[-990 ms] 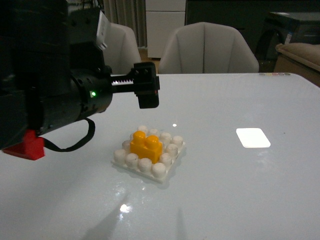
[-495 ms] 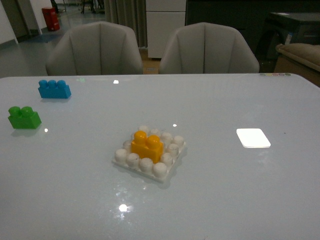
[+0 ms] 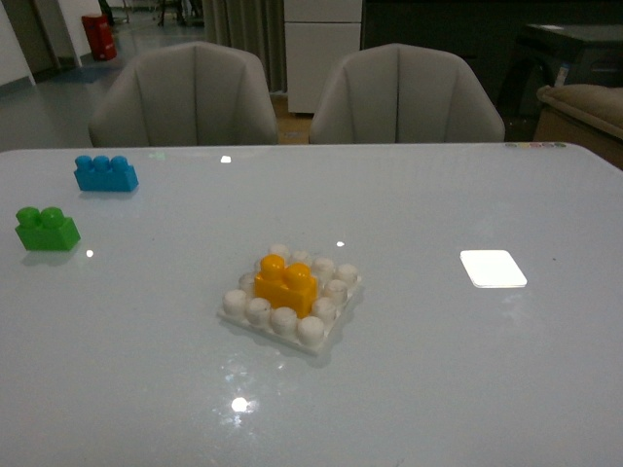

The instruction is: Insert yellow block into base center

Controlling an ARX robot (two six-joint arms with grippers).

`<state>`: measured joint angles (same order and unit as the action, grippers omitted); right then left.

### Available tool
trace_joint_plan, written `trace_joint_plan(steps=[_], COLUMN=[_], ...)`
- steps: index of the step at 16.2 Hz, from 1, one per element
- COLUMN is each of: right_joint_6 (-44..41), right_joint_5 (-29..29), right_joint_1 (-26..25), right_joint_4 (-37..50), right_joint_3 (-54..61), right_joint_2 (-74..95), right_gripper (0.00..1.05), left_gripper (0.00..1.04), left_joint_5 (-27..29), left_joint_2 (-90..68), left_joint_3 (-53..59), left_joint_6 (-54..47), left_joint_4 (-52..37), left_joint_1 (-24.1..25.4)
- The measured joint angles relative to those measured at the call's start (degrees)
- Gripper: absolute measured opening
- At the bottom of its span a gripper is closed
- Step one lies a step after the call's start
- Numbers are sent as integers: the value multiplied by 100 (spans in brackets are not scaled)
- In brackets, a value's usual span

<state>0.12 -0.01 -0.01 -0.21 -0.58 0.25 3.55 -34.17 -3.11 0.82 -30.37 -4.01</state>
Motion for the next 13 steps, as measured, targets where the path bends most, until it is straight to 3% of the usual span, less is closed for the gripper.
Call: trace_joint_plan(steps=[1,2,4,13], right_joint_6=[0,0,0,0], right_joint_5=[-2,-2,2,0], right_joint_1=[0,0,0,0], right_joint_4=[4,2,2,2], right_joint_3=[0,0,0,0], right_joint_2=[0,0,0,0], right_gripper=[98,98,98,98], left_gripper=[2,2,2,2], left_joint_5=[-291,-297,-269,-354], left_joint_2=[214,275,291,1845], left_joint_3=[46,52,186,249], left_joint_6=[-2,0,2,-2], left_joint_4=[146,205,-122,1438], left_joint_1=[350,400,439,387])
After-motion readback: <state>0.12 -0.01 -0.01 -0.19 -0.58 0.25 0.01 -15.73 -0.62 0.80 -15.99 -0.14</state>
